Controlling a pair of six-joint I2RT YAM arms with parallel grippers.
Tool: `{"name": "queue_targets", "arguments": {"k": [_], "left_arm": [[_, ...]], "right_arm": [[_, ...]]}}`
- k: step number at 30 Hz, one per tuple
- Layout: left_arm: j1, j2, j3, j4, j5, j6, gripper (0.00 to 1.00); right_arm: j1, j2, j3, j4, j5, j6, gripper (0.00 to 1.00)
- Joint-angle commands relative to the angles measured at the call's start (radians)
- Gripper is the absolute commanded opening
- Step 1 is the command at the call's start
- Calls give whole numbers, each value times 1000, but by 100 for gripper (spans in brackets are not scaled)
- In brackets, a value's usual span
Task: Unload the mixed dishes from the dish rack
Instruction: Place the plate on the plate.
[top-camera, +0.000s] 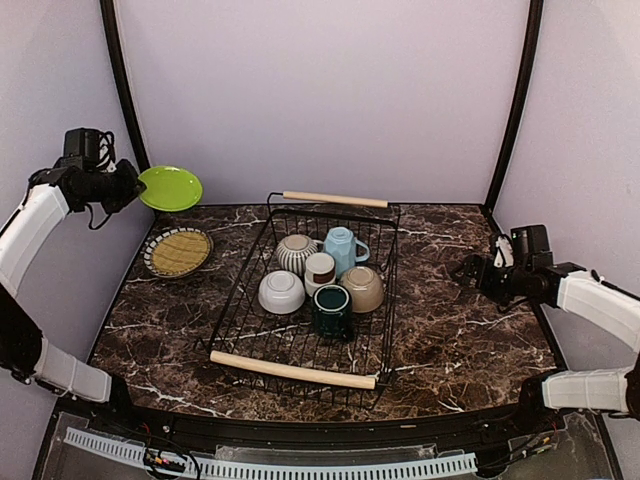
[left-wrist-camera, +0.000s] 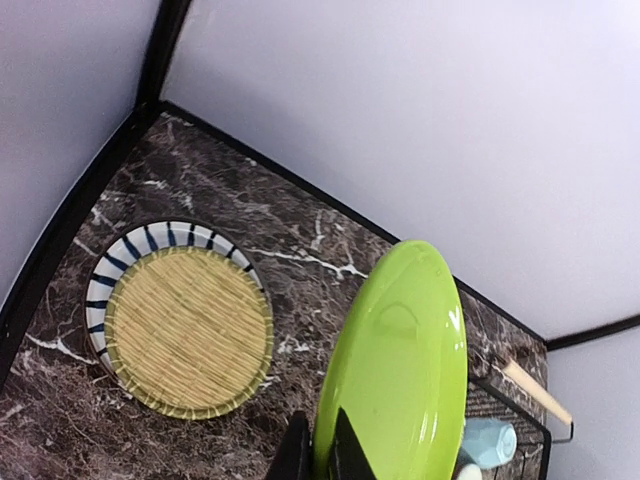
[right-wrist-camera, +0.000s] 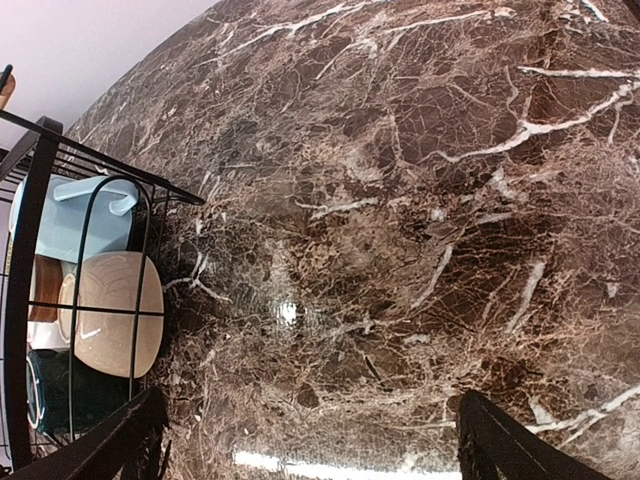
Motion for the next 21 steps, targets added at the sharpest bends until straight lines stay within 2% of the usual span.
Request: {"name": "queue_targets", "arguments": {"k": [1,4,11,14,21], "left_arm": [[63,90,-115,203,23,-156,1],[91,176,-135,254,41,-158,1],[130,386,-127,335,223,-73,1],[168,420,-148,366,312,-115,1],[192,444,-199,393,337,-139,1]], "right_arm": [[5,-27,26,-20,30,-9,99],[5,-26,27,-26,35,-10,99],[5,-13,21,-17,35,-3,99],[5,16,28,-1,25,0,99],[5,90,22,40,-3,6,99]]}}
